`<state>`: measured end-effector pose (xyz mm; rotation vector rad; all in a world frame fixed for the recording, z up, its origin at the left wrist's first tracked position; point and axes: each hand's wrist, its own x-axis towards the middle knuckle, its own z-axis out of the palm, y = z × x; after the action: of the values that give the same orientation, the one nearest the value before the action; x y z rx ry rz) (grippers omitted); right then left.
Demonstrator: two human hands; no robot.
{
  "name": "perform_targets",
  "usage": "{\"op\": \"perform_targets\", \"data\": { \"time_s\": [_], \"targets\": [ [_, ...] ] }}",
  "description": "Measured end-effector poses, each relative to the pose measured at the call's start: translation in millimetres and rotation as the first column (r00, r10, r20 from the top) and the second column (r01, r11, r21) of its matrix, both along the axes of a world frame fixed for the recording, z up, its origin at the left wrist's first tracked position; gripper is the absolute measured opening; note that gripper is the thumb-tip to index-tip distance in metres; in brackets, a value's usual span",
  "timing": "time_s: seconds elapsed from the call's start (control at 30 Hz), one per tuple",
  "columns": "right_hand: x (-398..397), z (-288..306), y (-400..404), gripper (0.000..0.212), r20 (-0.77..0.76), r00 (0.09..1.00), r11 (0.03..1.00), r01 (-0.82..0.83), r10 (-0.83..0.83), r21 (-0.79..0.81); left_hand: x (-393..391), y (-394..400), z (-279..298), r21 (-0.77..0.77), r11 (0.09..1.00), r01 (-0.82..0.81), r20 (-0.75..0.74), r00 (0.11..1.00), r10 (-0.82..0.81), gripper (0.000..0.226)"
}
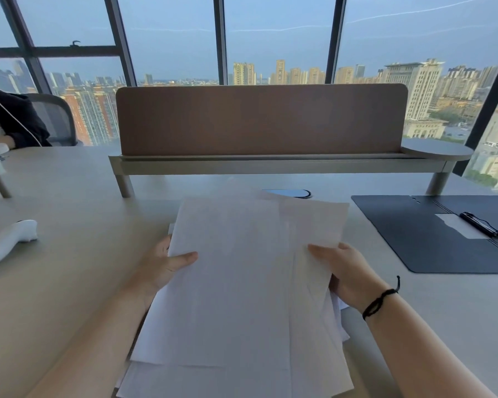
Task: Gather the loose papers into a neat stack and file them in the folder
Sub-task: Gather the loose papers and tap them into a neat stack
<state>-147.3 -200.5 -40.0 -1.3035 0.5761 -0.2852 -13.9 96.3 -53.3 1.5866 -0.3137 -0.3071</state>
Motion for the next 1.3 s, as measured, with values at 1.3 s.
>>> {"op": "perform_targets", "data": {
  "time_s": [1.3],
  "targets": [
    [-17,5,20,0.066,-0.435,0.894,0.026,-0.44,0.102,-0.898,-2,-3,3,-0.018,0.95,-0.31,-0.093,0.947,0.308,0.034]
  ]
}}
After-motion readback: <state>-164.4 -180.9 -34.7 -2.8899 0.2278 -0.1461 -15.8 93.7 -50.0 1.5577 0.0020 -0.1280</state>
